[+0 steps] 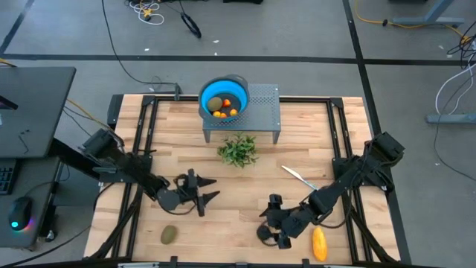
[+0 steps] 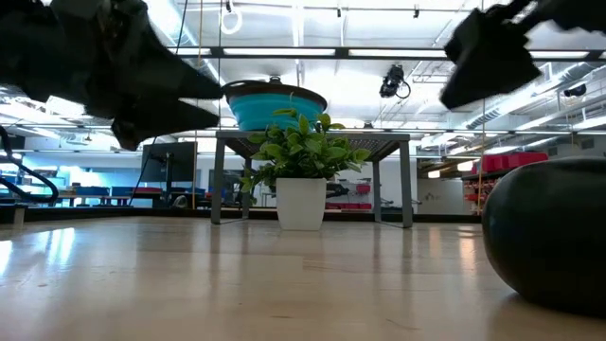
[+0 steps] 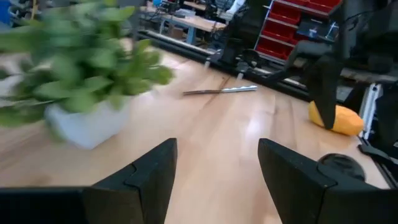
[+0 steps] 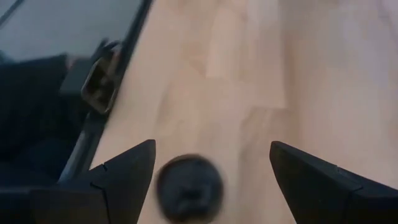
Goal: Pick & Place Fruit
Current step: Put the black plum into the blue strainer bowl on the shelf
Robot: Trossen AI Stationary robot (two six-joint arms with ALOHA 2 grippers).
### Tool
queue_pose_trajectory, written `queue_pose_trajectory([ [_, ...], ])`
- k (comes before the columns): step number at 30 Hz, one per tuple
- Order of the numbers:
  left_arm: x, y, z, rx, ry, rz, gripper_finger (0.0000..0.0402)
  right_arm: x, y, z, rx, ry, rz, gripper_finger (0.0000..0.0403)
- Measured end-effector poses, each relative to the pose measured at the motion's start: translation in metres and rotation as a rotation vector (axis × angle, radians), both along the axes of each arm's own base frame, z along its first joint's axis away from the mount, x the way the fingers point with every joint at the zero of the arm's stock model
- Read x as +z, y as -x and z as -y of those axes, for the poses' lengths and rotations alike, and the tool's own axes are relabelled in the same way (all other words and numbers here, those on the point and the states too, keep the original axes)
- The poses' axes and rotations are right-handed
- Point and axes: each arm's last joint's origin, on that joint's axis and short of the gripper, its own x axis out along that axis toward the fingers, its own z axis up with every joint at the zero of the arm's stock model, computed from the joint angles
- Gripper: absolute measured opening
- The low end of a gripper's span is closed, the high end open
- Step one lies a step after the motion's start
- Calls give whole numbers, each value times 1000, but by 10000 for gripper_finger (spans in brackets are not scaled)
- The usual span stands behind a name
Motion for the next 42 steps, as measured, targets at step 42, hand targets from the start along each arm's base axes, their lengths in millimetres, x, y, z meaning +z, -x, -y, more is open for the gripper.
queue_pose_trajectory([
  [42,3,-62,30,-69,-367,-176,233,-48,4,-31,66,99,-2,325],
])
